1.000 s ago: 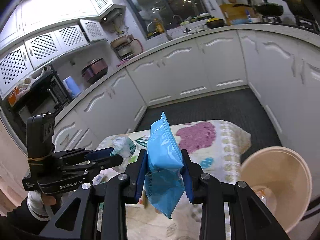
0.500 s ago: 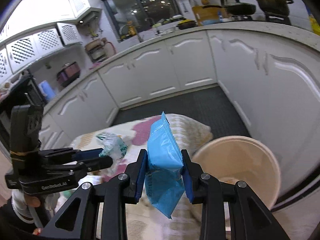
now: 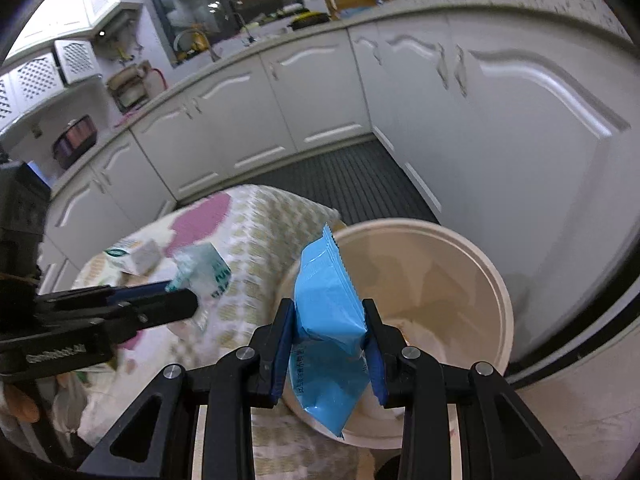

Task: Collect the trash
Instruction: 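Carry the blue pack and clear bag to the beige bin and release both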

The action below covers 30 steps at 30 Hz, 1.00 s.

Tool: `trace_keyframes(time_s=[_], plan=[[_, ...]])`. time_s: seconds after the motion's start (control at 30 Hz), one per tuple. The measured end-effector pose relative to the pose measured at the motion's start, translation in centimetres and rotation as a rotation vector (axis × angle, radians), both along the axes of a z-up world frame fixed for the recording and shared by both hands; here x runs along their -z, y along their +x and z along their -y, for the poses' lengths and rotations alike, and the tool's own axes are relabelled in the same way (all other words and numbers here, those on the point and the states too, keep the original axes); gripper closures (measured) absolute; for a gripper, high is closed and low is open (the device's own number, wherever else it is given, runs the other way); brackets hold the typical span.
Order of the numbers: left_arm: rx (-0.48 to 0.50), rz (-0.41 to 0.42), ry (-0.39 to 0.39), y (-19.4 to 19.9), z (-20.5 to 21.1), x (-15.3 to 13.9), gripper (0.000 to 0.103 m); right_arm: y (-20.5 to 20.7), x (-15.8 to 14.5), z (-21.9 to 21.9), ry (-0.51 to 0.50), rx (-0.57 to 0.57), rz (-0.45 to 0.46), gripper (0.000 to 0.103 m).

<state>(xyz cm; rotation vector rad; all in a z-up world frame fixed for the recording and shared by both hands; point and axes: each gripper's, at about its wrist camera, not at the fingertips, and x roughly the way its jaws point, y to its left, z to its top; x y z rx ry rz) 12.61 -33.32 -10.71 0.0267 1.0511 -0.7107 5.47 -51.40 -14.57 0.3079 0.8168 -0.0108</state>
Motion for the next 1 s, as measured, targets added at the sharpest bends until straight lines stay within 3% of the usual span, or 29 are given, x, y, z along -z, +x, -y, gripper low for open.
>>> trace_keyframes(time_s=[0.1,0.17,0.2,0.23,0.27,0.3,0.5,0.83,1.0], plan=[[0.002,-0.009,-0.009,0.0,0.8,0.5,0.069,0.1,1.3,1.0,0.006,0.033,-0.027,0.071],[0.006,-0.009,-0.016,0.1,1.1,0.8,0.059,0.1,1.9,1.4,0.007,0.047,-0.039,0.071],[0.013,-0.014,-0.008,0.1,1.1,1.0,0.048,0.2,2.1,1.5,0.002,0.057,-0.044,0.071],[0.015,-0.021,-0.016,0.1,1.2,1.2,0.042,0.2,2.3,1.7,-0.003,0.066,-0.049,0.067],[0.015,-0.028,-0.021,0.2,1.2,1.3,0.042,0.2,2.4,1.9,-0.008,0.075,-0.055,0.055],[0.014,-0.032,-0.018,0.2,1.2,1.4,0.042,0.2,2.5,2.1,-0.013,0.088,-0.057,0.051],[0.002,-0.021,-0.012,-0.1,0.3,0.7,0.042,-0.4,2.1,1.5,-0.002,0.084,-0.051,0.051],[-0.018,0.123,0.048,-2.2,-2.0,-1.8,0.042,0.0,0.2,-1.3,-0.011,0.037,-0.019,0.05],[-0.063,0.165,0.048,-2.5,-3.8,-2.4,0.042,0.2,-0.8,-3.0,-0.022,0.01,0.002,0.043]])
